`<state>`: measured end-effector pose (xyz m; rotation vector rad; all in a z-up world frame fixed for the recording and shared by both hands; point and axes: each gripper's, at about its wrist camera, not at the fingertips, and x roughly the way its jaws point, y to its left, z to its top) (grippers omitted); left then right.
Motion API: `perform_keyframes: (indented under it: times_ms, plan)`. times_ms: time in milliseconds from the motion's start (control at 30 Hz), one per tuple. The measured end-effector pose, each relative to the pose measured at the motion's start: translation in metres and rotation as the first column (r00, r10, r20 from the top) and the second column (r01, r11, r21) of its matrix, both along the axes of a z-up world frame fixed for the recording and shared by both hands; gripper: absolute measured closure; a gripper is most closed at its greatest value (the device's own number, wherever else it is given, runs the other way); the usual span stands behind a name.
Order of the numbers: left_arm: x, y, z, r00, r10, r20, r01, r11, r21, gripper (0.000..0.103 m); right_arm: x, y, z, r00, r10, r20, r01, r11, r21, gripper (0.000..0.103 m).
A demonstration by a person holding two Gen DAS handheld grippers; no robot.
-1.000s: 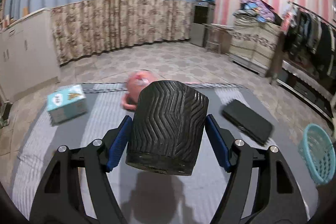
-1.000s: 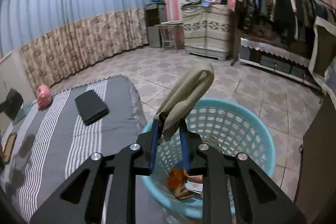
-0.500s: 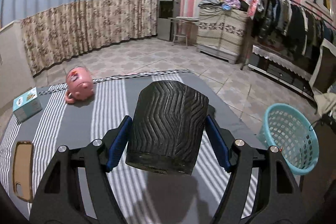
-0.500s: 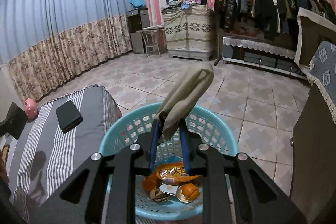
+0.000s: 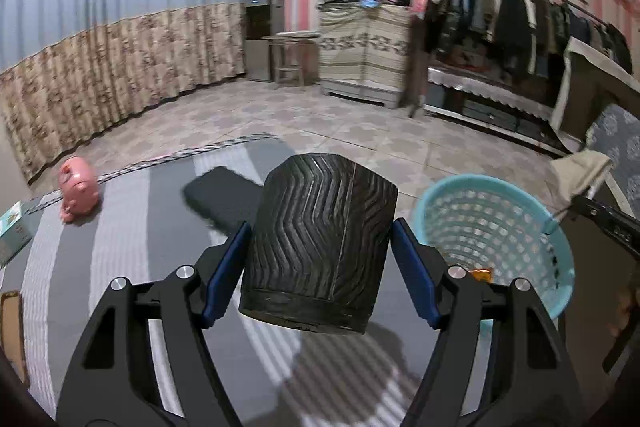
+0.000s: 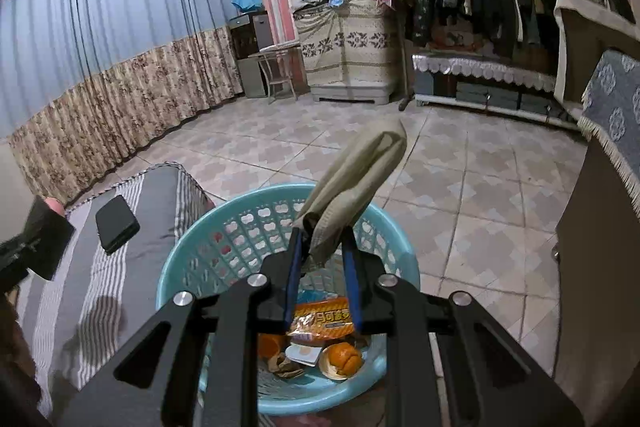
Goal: Collect trash
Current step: 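Open the left tool to drop the black pot into the basket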
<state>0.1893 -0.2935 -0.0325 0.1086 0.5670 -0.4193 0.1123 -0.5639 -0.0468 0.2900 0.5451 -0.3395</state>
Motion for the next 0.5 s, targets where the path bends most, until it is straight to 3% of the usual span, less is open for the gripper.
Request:
perform_keyframes:
  times_ms: [500]
  plan:
    - [-0.011, -0.092, -0.026, 0.982, -0.178, -0.063, 0.18, 0.983, 0.027, 0.033, 0.004, -0.002, -0.01, 0.999, 0.032, -0.014, -0.032, 0.999, 0.015, 0.082]
